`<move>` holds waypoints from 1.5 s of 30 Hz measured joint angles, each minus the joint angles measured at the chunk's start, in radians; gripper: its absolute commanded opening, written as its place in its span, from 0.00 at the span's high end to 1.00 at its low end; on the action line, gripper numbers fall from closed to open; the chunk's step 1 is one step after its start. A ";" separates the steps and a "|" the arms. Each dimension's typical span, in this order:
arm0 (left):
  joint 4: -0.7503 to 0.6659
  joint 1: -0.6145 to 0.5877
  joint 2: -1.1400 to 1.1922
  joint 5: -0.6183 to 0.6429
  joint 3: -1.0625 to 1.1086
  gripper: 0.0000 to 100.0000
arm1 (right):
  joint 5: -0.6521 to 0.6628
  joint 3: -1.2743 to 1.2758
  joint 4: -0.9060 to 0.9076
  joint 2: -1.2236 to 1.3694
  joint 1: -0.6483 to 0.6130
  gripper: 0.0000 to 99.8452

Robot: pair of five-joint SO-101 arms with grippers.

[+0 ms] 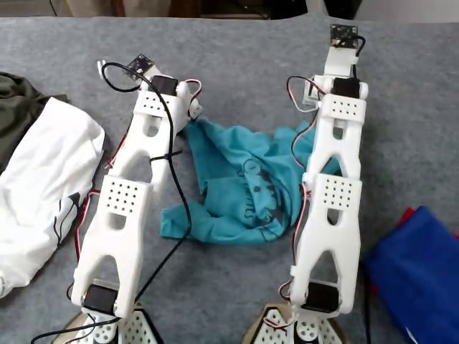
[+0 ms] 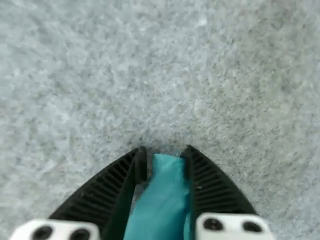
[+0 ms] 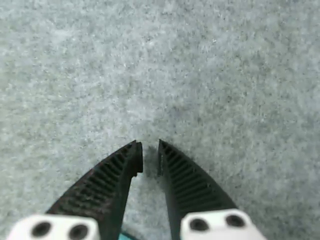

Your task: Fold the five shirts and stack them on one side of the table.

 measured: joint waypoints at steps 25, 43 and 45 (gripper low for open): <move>0.058 -0.032 0.002 -0.044 -0.040 0.98 | 0.000 0.000 0.028 0.003 0.000 0.93; 0.301 -0.331 0.060 -0.109 -0.180 0.98 | 0.000 -0.129 0.292 0.003 -0.072 0.93; 0.304 -0.331 0.061 -0.112 -0.167 0.98 | 0.025 -0.152 0.368 0.003 -0.101 0.93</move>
